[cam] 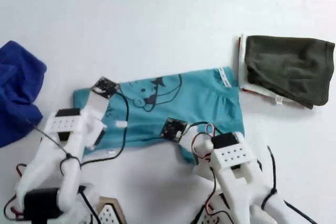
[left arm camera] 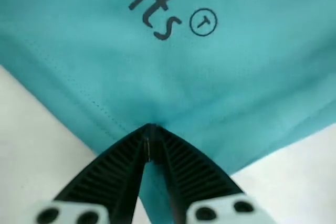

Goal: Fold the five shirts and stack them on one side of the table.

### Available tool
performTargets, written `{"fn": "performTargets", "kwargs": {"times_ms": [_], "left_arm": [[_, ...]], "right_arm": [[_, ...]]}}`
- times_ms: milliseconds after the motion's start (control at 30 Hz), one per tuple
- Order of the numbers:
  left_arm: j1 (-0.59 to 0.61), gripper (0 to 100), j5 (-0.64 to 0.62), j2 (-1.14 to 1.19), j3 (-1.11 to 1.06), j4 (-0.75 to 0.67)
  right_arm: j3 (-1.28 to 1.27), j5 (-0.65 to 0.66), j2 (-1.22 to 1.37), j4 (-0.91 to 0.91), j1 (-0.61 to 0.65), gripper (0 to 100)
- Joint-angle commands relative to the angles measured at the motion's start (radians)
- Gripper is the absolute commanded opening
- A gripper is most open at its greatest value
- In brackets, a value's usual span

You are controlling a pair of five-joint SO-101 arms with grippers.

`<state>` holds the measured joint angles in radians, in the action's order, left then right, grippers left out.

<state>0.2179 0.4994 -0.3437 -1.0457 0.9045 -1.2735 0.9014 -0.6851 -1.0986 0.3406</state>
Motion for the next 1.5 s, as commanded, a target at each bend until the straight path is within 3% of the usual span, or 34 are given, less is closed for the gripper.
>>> {"fn": "performTargets", "kwargs": {"times_ms": [0,333,467,833,1000,1233,1467], "left_arm": [[0.026,3,-0.046,0.064,0.073,0.008],[0.026,3,-0.051,0.164,0.142,0.051],[0.026,3,-0.051,0.164,0.142,0.051],[0.026,3,-0.052,0.166,0.14,0.051],[0.025,3,-0.052,0.169,0.137,0.051],[0.026,3,-0.052,0.164,0.133,0.051],[-0.006,3,-0.052,0.16,0.064,-0.037]], "right_arm": [[0.0,0.026,0.097,0.036,0.004,17.2],[0.071,0.025,0.249,0.019,0.004,16.5],[0.077,0.025,0.28,0.015,0.007,0.9],[0.17,0.029,0.242,-0.076,0.002,1.9],[0.333,0.164,0.193,-0.219,-0.005,1.9],[0.577,0.29,0.246,-0.225,-0.099,1.9],[0.669,0.385,0.444,-0.03,-0.128,1.9]]}}
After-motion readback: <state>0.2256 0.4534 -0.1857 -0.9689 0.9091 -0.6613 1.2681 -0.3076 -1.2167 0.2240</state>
